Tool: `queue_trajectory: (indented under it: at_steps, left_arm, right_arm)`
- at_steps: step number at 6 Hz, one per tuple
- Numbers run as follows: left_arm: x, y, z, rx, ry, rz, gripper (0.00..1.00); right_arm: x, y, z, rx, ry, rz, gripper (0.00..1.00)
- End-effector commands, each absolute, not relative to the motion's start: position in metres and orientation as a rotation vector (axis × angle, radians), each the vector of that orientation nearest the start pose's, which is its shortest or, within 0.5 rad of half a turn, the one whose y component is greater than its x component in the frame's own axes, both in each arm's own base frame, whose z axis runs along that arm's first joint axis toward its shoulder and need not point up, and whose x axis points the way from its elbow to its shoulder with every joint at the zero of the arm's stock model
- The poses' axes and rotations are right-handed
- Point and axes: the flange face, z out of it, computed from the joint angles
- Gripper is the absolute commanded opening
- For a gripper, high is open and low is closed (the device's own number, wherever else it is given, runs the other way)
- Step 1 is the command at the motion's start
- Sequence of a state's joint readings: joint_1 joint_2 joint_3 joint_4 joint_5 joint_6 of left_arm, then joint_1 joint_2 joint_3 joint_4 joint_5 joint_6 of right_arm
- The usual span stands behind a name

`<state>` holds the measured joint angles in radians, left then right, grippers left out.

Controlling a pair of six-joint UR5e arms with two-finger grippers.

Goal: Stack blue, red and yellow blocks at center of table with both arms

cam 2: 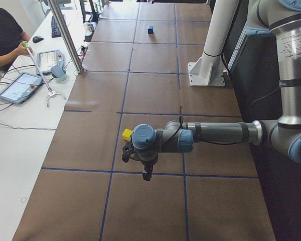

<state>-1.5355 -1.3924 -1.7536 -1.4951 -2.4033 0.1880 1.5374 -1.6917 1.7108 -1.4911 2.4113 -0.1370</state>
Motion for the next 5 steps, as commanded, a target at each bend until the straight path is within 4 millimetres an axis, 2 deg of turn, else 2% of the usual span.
queue_trajectory:
  at_steps: [1,4,5]
  left_arm:
    - [-0.0486,-0.4211,0.6239,0.019,0.827,0.198,1.00]
    - [-0.0525,-0.4203,0.6178,0.036,0.770,0.207,1.00]
    - [-0.0521,-0.4193,0.6257,0.023,0.777,0.202,1.00]
  right_arm:
    - [0.0481,-0.4488,0.6316,0.141,-0.824,-0.195,1.00]
    - [0.0480,-0.4445,0.6371,0.130,-0.828,-0.182,1.00]
    - [0.0477,-0.4438,0.6401,0.127,-0.824,-0.183,1.00]
